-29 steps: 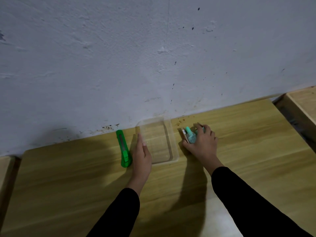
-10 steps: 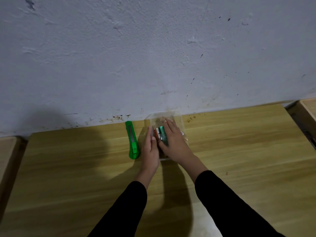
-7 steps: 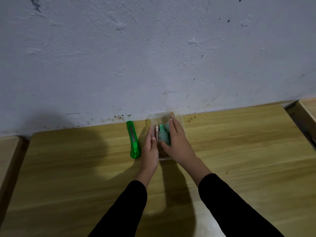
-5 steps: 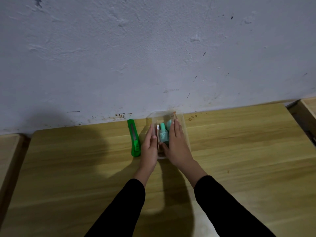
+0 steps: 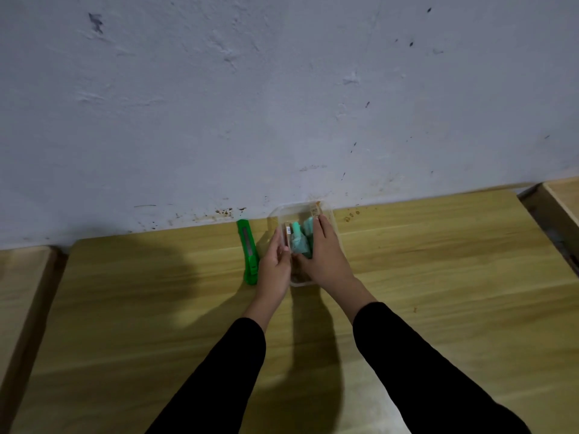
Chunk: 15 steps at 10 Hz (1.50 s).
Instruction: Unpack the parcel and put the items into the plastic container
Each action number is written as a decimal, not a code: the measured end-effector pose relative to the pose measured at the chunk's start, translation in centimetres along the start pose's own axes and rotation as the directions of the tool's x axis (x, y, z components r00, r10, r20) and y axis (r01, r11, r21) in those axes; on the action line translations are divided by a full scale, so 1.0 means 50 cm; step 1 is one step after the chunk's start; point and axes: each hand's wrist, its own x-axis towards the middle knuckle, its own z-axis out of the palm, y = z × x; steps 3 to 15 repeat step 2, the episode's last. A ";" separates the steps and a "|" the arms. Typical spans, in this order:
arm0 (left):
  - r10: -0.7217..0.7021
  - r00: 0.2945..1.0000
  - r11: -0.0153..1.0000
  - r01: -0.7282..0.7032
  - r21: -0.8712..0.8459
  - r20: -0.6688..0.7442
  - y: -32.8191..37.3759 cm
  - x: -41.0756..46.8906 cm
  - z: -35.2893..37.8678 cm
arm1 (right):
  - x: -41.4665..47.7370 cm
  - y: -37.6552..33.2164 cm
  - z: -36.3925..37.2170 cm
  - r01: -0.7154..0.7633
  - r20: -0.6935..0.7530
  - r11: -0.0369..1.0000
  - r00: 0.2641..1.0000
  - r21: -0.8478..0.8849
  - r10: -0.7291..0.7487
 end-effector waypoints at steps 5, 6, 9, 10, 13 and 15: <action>-0.061 0.998 0.905 0.060 0.422 -0.011 0.014 -0.012 -0.037 | -0.031 -0.015 -0.034 -0.010 0.042 0.998 0.999 -0.058 0.012; -0.061 0.998 0.905 0.060 0.422 -0.011 0.014 -0.012 -0.037 | -0.031 -0.015 -0.034 -0.010 0.042 0.998 0.999 -0.058 0.012; -0.061 0.998 0.905 0.060 0.422 -0.011 0.014 -0.012 -0.037 | -0.031 -0.015 -0.034 -0.010 0.042 0.998 0.999 -0.058 0.012; -0.061 0.998 0.905 0.060 0.422 -0.011 0.014 -0.012 -0.037 | -0.031 -0.015 -0.034 -0.010 0.042 0.998 0.999 -0.058 0.012; -0.061 0.998 0.905 0.060 0.422 -0.011 0.014 -0.012 -0.037 | -0.031 -0.015 -0.034 -0.010 0.042 0.998 0.999 -0.058 0.012; -0.061 0.998 0.905 0.060 0.422 -0.011 0.014 -0.012 -0.037 | -0.031 -0.015 -0.034 -0.010 0.042 0.998 0.999 -0.058 0.012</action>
